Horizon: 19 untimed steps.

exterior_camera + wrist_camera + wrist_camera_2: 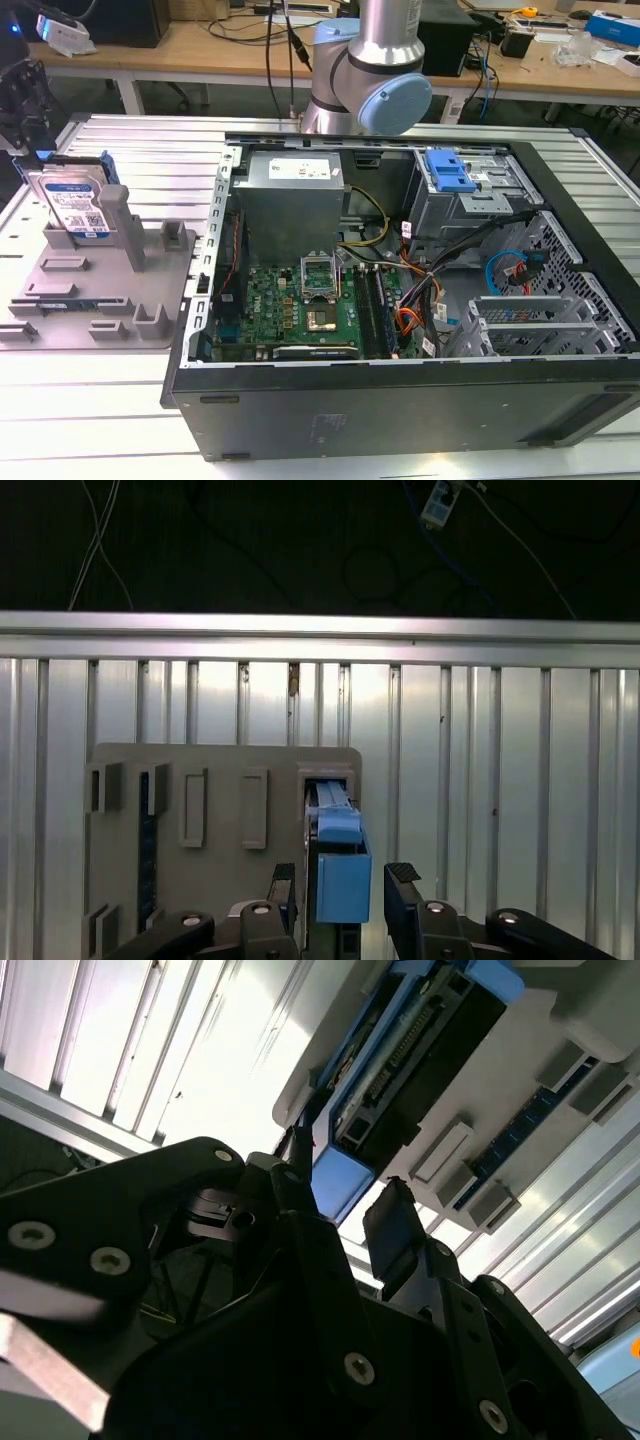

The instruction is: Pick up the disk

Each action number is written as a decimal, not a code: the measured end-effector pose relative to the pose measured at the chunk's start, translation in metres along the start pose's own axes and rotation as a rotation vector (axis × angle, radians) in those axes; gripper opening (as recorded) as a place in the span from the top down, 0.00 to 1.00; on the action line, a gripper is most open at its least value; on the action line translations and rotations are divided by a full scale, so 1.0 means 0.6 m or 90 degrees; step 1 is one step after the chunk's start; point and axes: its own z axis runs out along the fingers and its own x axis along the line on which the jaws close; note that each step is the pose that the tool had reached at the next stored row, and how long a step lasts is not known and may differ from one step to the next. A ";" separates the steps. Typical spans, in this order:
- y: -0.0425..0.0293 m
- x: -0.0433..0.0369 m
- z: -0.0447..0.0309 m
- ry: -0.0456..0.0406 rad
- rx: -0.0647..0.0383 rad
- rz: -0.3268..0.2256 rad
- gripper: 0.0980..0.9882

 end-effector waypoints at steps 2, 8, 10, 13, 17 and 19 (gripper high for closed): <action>0.000 0.001 0.000 0.0000 0.000 0.000 0.57; 0.000 0.003 0.005 0.0000 0.000 0.000 0.57; 0.000 0.003 0.008 0.0000 0.000 0.000 0.57; 0.000 0.003 0.011 0.0000 0.000 0.000 0.57; 0.000 0.003 0.017 0.0000 0.000 0.000 0.57; 0.000 0.003 0.019 0.0000 0.000 0.000 0.57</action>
